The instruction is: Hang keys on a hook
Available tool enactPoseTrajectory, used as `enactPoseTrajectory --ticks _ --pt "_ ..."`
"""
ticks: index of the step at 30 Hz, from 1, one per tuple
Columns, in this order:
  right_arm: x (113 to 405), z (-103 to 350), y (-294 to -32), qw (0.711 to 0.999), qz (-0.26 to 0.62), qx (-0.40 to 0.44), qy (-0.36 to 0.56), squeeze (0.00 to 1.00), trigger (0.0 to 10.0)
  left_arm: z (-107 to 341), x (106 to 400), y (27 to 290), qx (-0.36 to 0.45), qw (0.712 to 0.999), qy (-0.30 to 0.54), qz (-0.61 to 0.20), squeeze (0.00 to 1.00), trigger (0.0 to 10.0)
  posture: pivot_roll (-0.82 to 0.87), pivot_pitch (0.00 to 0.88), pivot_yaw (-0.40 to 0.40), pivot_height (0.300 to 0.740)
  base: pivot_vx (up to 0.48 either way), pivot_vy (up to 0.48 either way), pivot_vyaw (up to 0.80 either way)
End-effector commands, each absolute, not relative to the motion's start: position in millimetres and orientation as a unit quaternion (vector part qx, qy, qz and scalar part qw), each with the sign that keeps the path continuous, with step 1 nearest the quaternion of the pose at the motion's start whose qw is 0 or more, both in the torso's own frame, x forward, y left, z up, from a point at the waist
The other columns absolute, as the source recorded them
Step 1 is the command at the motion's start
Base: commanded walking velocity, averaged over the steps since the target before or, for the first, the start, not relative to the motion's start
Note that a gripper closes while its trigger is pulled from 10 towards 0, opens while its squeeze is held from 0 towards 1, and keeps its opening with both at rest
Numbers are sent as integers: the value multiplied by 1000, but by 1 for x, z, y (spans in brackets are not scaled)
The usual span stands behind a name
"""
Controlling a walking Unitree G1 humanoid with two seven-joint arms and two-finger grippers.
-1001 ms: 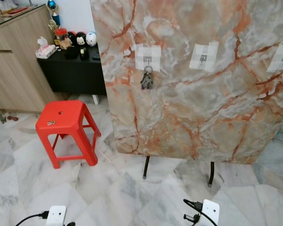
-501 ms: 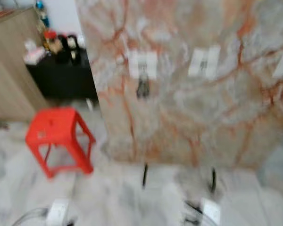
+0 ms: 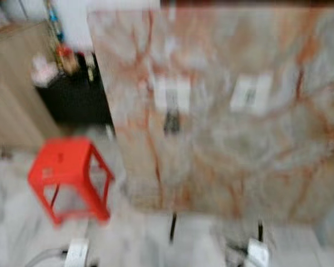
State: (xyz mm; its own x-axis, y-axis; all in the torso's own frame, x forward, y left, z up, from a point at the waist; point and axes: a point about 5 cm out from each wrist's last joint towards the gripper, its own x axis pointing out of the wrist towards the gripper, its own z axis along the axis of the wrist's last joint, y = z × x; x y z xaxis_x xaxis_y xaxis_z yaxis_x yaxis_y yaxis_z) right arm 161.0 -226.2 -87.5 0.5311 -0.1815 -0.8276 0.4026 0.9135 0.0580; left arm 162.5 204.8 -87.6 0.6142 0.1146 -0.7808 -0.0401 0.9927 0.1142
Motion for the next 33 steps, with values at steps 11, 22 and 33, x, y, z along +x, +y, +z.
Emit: enactPoseTrajectory --ticks 11,22,33 --pt "167 -85 -222 874 -180 133 430 0 10000 -91 153 214 53 888 455 48 0 10000 -75 0 -16 740 77 0 -211" --pt "214 -50 -242 924 -216 0 316 0 10000 -92 151 214 52 885 460 49 0 10000 -75 0 -21 740 0 0 0" --pt "254 20 -263 901 -307 -296 80 0 10000 -93 149 213 48 883 465 45 0 10000 -84 0 -25 740 0 0 0"
